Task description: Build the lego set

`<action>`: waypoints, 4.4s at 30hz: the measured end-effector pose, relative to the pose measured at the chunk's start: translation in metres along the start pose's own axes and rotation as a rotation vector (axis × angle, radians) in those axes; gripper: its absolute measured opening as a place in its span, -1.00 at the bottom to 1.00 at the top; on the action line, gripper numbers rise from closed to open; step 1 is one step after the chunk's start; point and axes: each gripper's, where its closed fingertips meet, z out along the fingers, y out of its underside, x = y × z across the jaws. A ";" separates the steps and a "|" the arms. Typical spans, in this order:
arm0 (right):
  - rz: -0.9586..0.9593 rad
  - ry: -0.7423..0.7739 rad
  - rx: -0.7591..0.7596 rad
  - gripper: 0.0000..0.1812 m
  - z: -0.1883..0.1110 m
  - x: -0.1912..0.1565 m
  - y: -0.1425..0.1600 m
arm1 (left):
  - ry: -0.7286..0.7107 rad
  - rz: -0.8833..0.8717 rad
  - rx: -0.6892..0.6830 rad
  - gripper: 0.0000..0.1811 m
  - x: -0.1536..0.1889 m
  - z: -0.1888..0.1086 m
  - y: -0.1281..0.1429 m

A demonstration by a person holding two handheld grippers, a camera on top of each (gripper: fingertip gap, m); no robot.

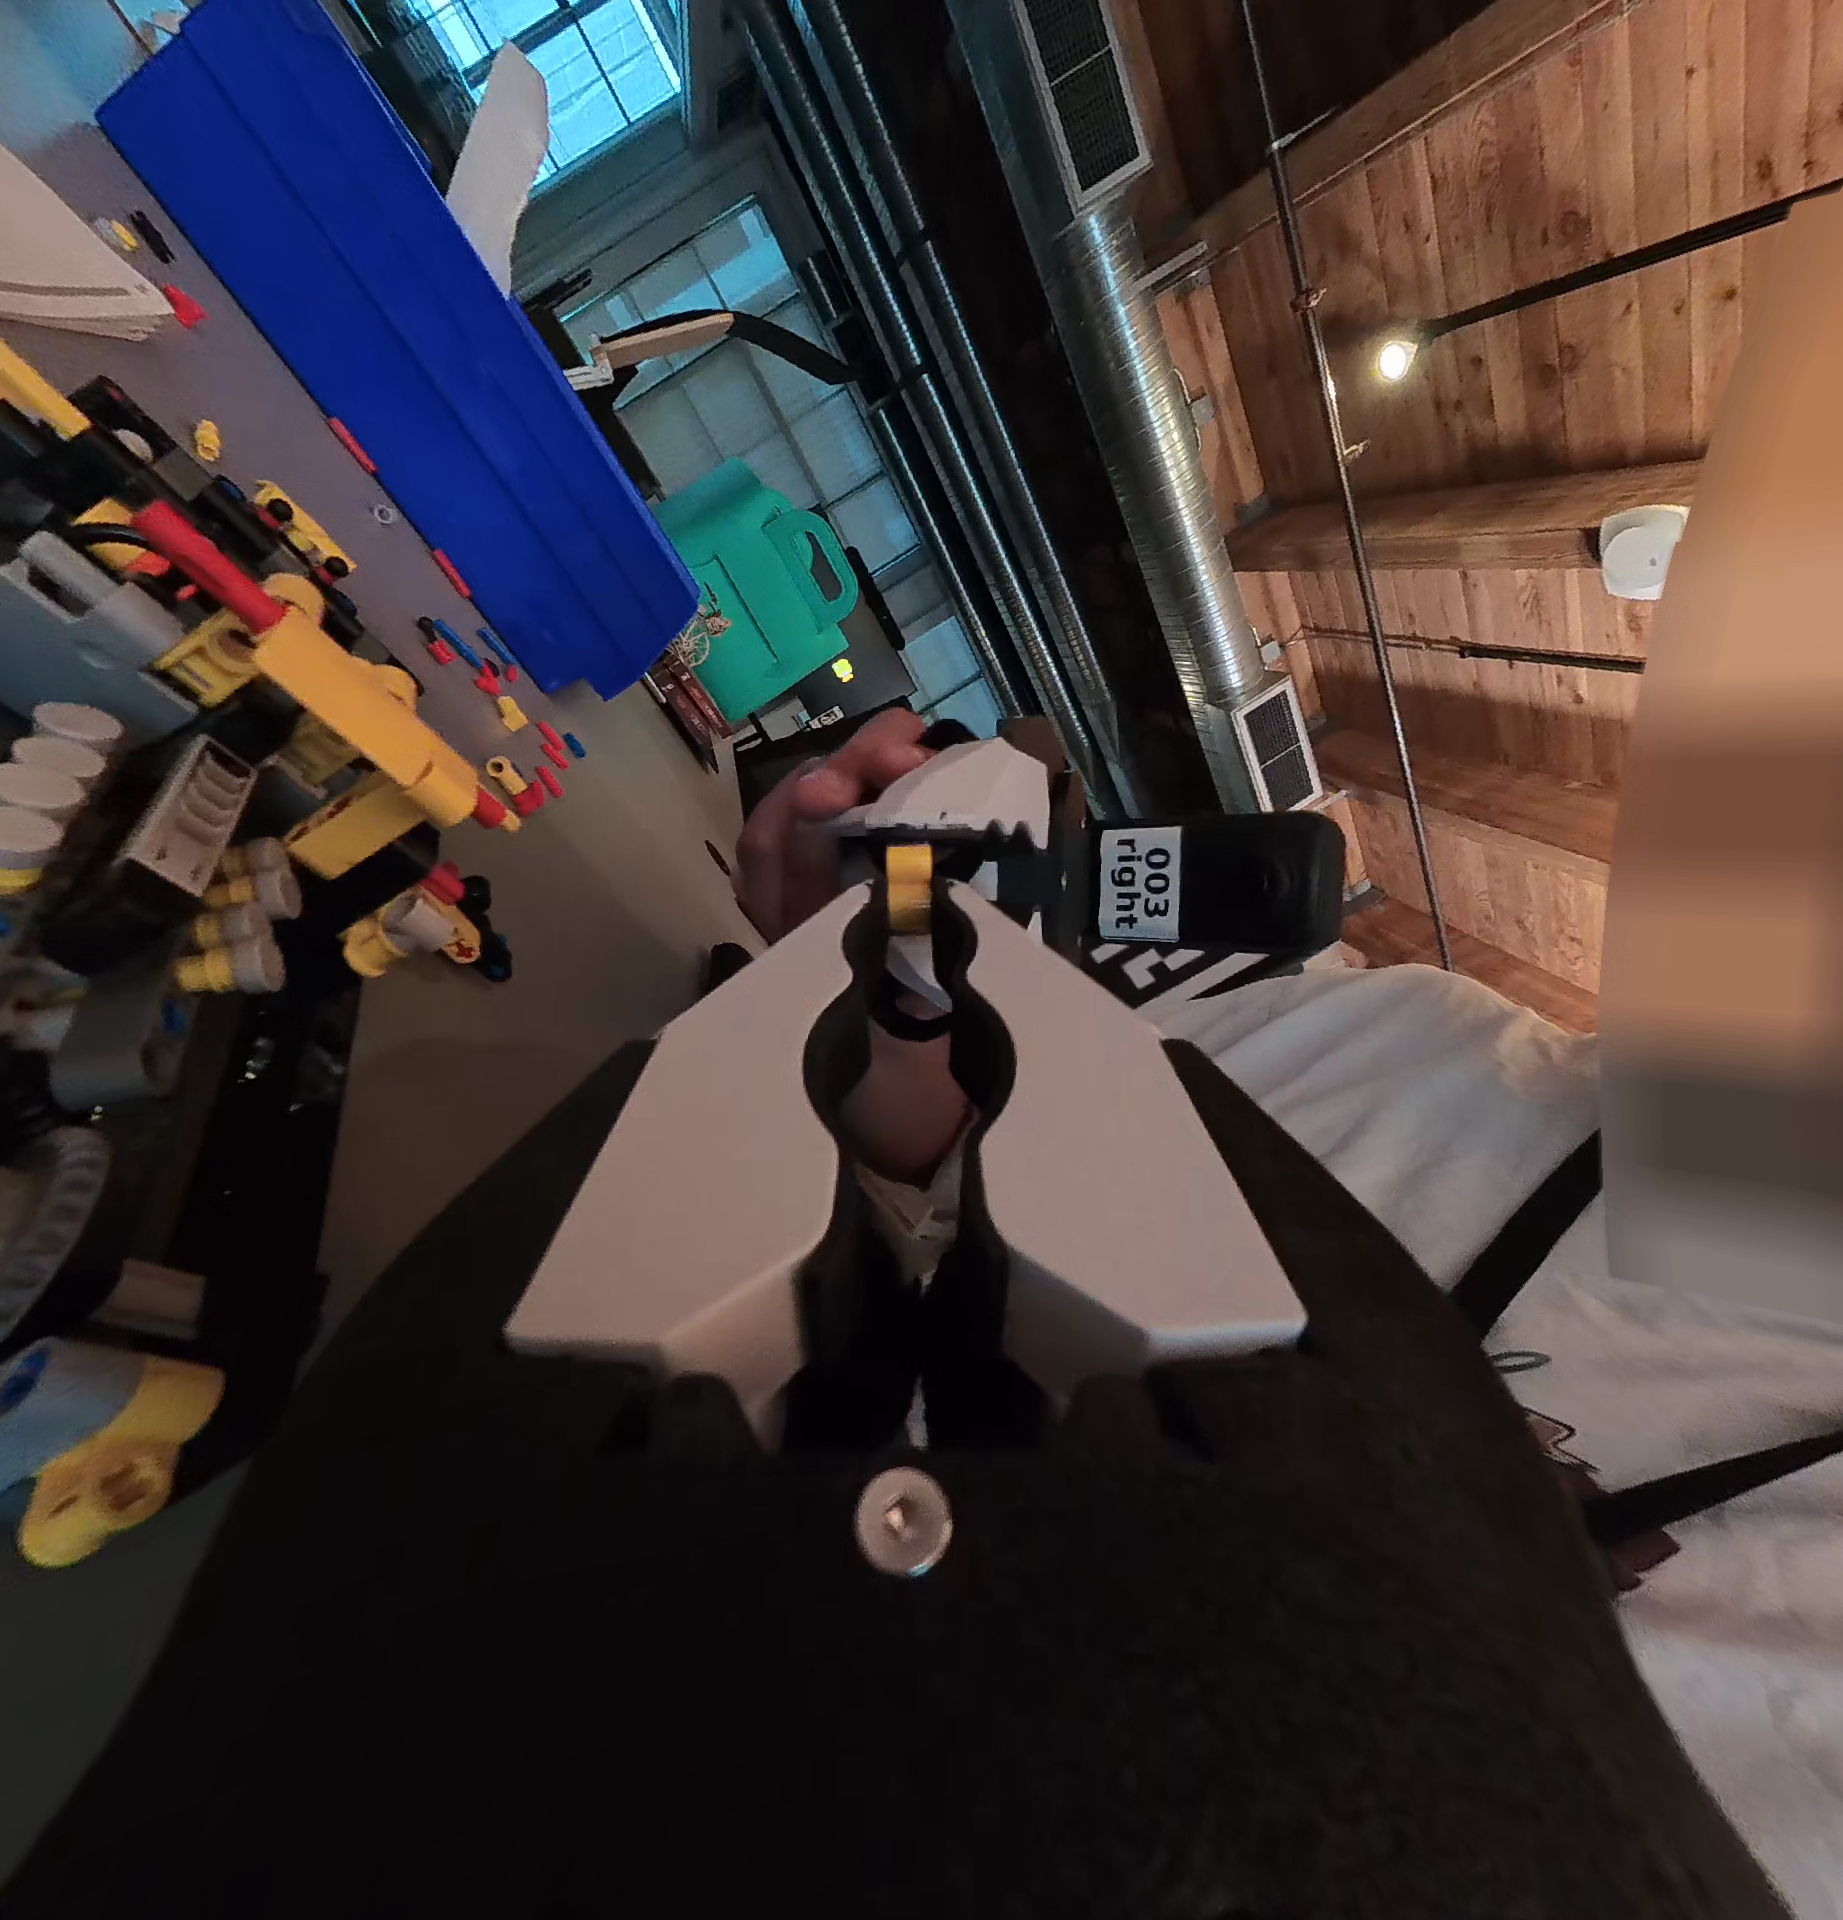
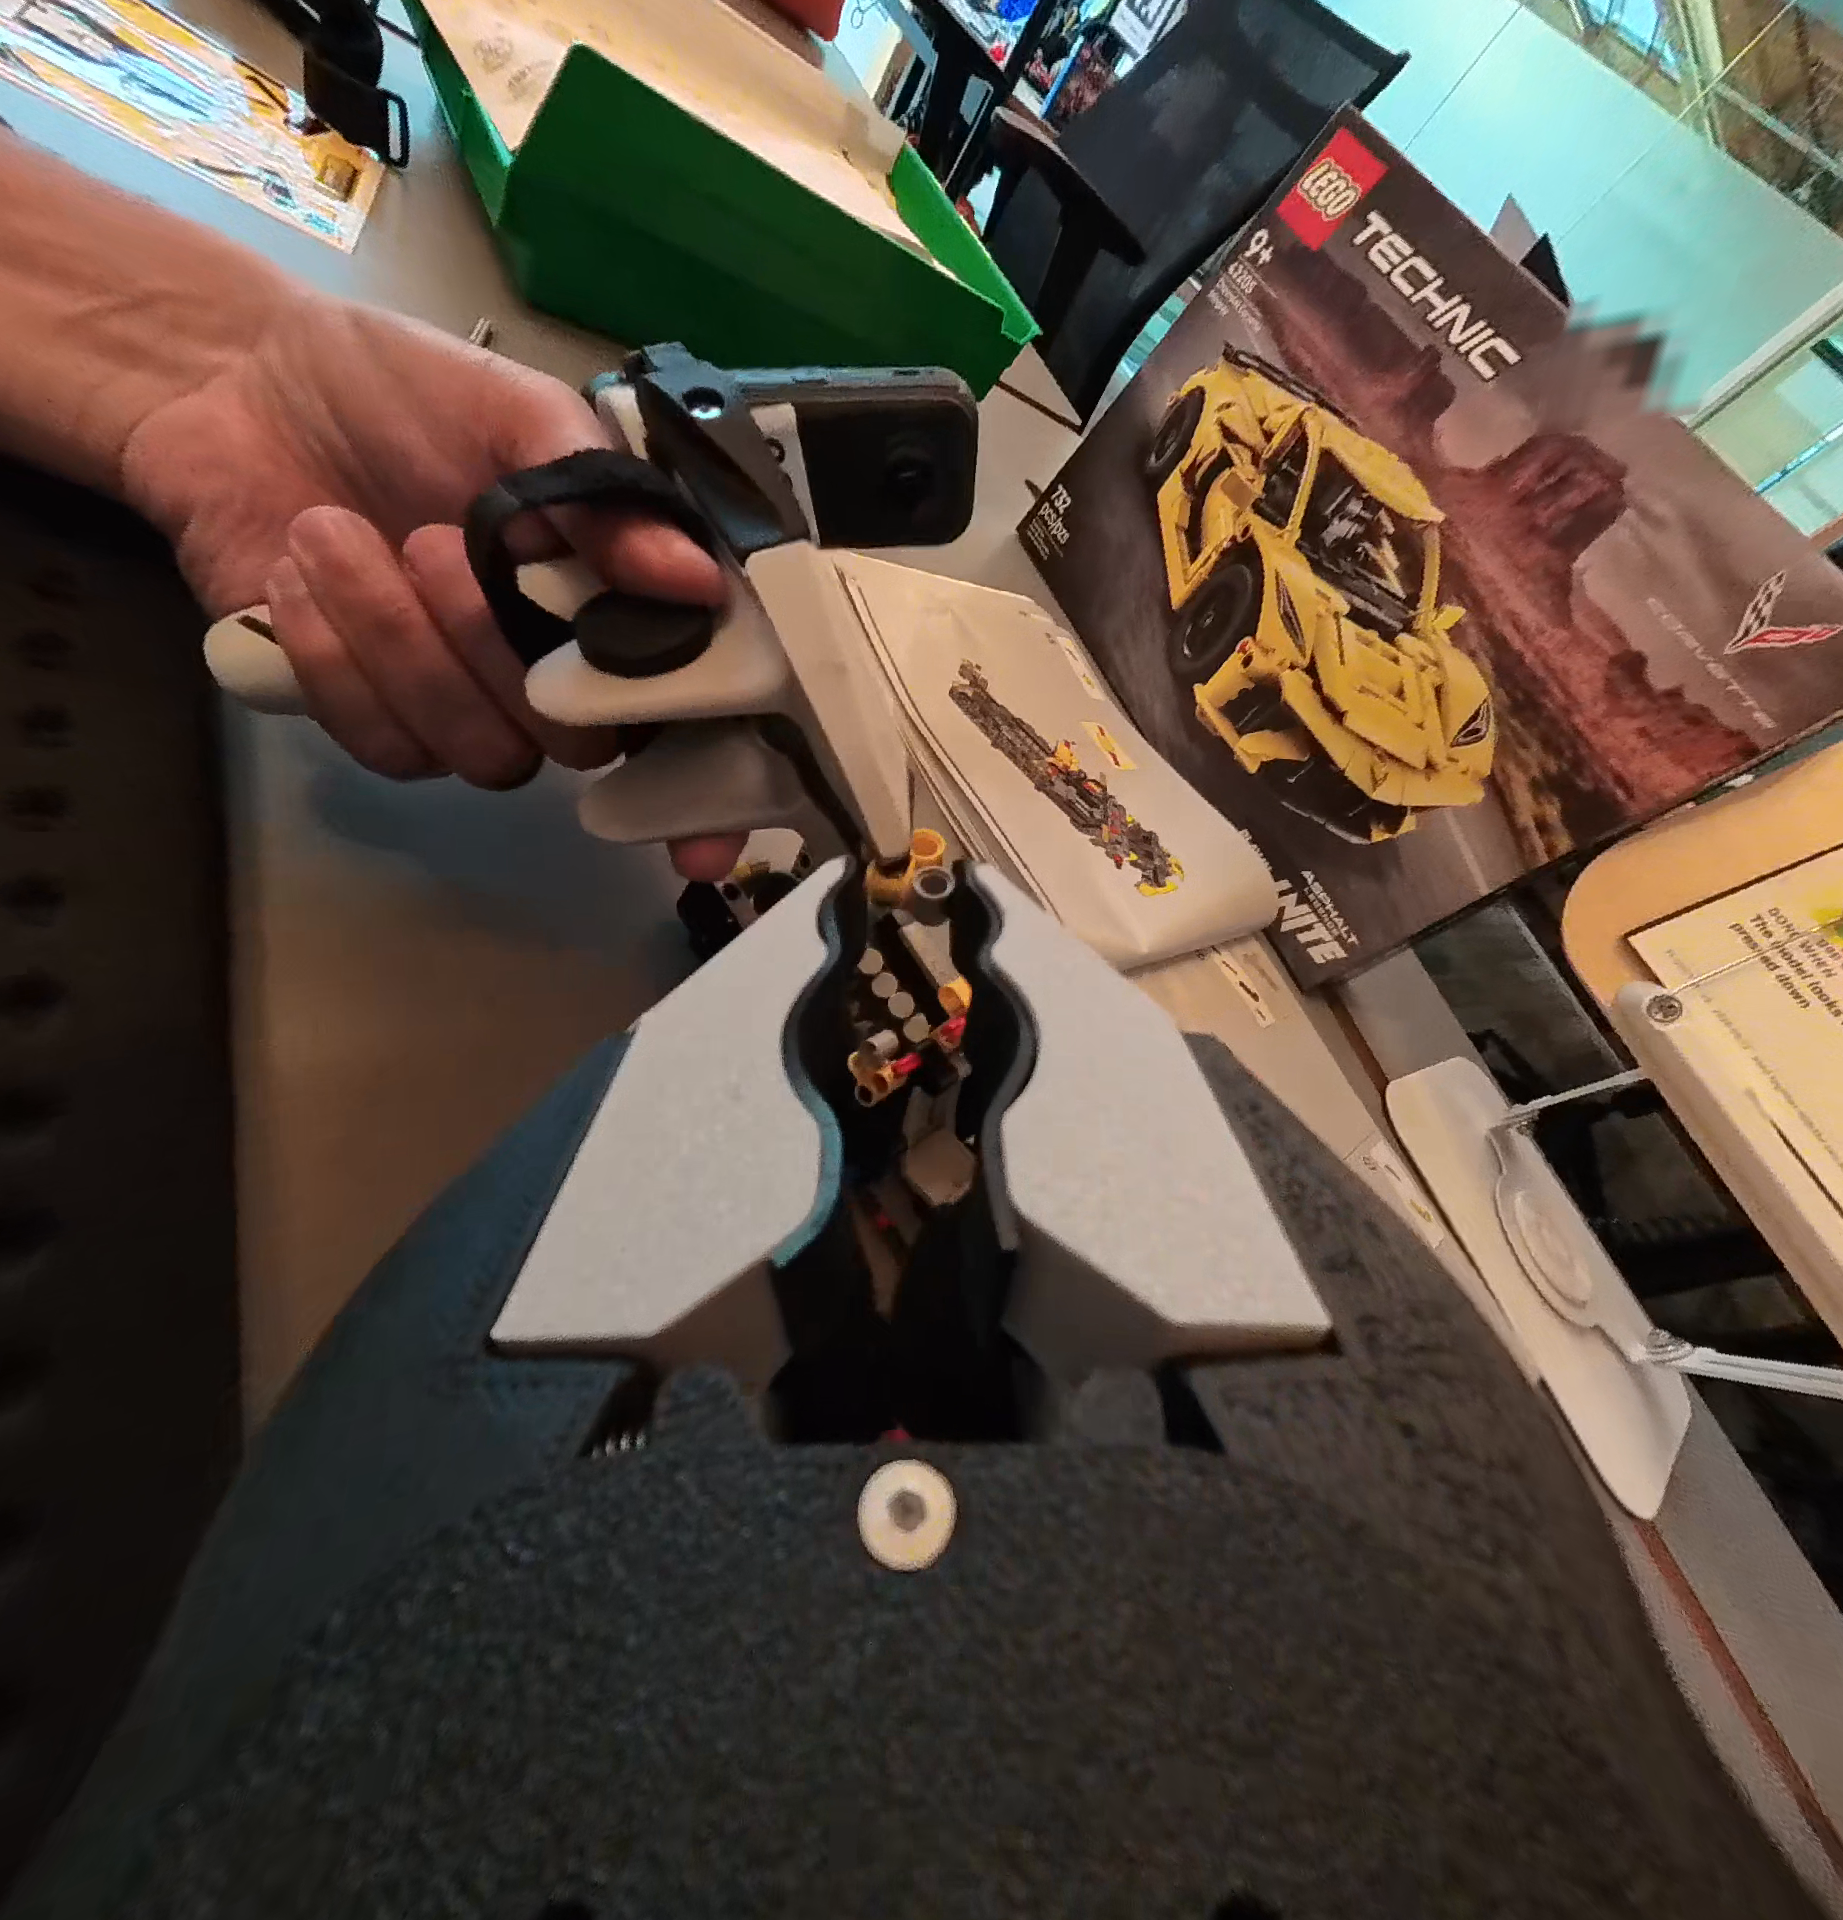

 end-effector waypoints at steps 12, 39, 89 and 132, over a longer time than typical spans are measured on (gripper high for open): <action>0.521 0.208 0.075 -0.75 -0.029 0.081 0.047 | -0.238 0.261 0.098 -0.91 -0.014 -0.007 -0.028; 0.836 0.530 -0.231 -0.82 -0.063 0.148 0.181 | -0.426 0.473 0.185 -0.92 -0.056 -0.009 -0.127; 1.228 -0.269 0.349 -0.64 -0.057 0.051 0.046 | -0.793 1.266 -0.133 -0.92 -0.039 0.078 -0.015; 0.758 -0.196 -0.374 -0.83 -0.079 -0.012 0.160 | -0.942 0.852 -0.662 -0.60 -0.122 0.051 0.045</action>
